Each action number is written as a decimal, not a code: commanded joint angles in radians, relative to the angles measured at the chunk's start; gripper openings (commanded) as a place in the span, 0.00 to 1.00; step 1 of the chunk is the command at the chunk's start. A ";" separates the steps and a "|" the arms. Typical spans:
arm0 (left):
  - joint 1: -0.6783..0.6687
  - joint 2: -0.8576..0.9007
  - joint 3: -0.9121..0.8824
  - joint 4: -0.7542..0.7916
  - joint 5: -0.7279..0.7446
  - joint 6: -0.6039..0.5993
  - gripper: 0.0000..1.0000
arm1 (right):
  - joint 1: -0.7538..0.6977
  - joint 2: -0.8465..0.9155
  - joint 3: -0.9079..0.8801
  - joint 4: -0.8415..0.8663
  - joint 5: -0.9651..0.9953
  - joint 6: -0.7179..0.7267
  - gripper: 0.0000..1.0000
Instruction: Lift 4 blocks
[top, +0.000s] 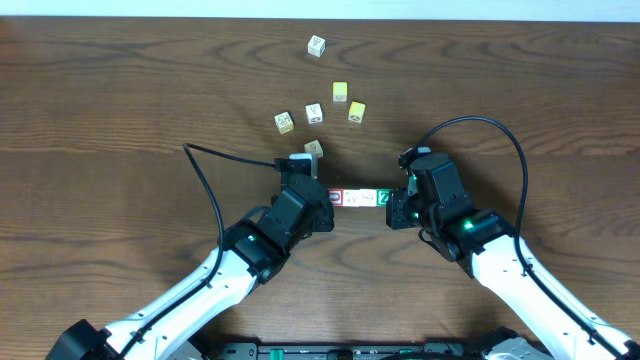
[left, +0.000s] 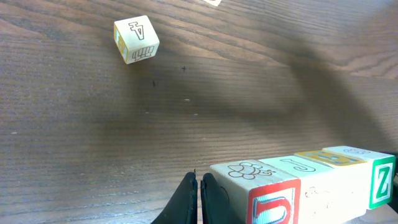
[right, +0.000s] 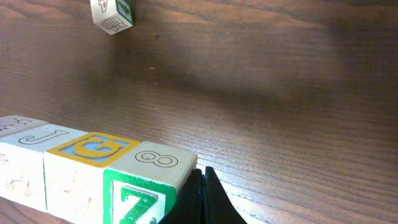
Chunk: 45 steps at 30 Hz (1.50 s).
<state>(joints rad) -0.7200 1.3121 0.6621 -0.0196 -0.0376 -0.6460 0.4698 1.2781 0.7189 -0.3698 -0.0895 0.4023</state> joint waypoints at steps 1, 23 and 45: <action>-0.045 -0.013 0.076 0.050 0.202 0.014 0.07 | 0.082 -0.012 0.054 0.036 -0.304 -0.006 0.01; -0.045 -0.014 0.076 0.050 0.202 0.017 0.07 | 0.082 -0.033 0.066 0.010 -0.281 -0.014 0.01; -0.045 -0.014 0.076 0.050 0.202 0.017 0.07 | 0.082 -0.033 0.067 0.010 -0.281 -0.014 0.01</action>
<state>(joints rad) -0.7200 1.3121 0.6624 -0.0196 -0.0334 -0.6312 0.4698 1.2667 0.7361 -0.3866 -0.0792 0.4015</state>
